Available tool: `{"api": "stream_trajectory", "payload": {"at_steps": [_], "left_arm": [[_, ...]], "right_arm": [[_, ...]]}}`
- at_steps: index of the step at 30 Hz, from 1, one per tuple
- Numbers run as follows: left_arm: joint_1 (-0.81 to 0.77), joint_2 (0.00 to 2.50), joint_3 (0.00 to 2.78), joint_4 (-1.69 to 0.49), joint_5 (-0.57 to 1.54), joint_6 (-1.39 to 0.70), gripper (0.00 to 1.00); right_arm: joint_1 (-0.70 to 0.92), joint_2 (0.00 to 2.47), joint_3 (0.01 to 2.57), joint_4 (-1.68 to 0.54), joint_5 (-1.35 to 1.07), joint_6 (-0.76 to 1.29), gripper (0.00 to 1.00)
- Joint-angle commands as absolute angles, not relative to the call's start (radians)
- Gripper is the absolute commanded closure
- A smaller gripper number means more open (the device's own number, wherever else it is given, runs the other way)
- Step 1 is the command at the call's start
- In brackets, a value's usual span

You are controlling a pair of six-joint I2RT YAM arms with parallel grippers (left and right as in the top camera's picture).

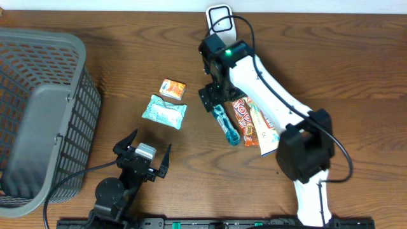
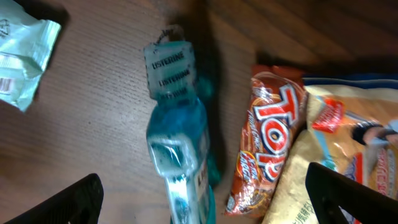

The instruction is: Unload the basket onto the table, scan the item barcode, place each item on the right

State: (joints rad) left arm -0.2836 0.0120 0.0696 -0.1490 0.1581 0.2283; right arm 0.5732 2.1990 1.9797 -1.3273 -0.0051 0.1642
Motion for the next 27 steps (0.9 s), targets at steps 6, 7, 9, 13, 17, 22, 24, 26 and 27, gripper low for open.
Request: {"api": "stream_trajectory", "payload": {"at_steps": [6, 7, 9, 13, 17, 22, 24, 26, 27], "left_arm": [[-0.287, 0.01, 0.054, -0.174, 0.164, 0.215, 0.02], [-0.287, 0.01, 0.054, -0.174, 0.164, 0.215, 0.02], [-0.287, 0.01, 0.054, -0.174, 0.164, 0.215, 0.02], [-0.287, 0.01, 0.054, -0.174, 0.164, 0.215, 0.02], [-0.287, 0.01, 0.054, -0.174, 0.164, 0.215, 0.02], [-0.287, 0.01, 0.054, -0.174, 0.164, 0.215, 0.02], [-0.287, 0.01, 0.054, -0.174, 0.164, 0.215, 0.02], [-0.287, 0.01, 0.054, -0.174, 0.164, 0.215, 0.02], [-0.287, 0.01, 0.054, -0.174, 0.164, 0.215, 0.02]], "right_arm": [[0.579, 2.323, 2.021, -1.343, -0.062, 0.069, 0.04], [0.579, 2.333, 2.021, -1.339, -0.062, 0.069, 0.06], [0.579, 2.357, 2.022, -1.332, -0.062, 0.069, 0.08], [0.579, 2.395, 2.022, -1.316, -0.062, 0.068, 0.12], [0.579, 2.424, 2.022, -1.283, -0.062, 0.058, 0.18], [0.582, 2.447, 2.021, -1.248, -0.063, 0.059, 0.44], [0.582, 2.448, 2.021, -1.25, -0.063, 0.058, 0.53], [0.582, 2.448, 2.022, -1.25, -0.064, 0.058, 0.68], [0.582, 2.448, 2.024, -1.25, -0.072, 0.058, 0.75]]}}
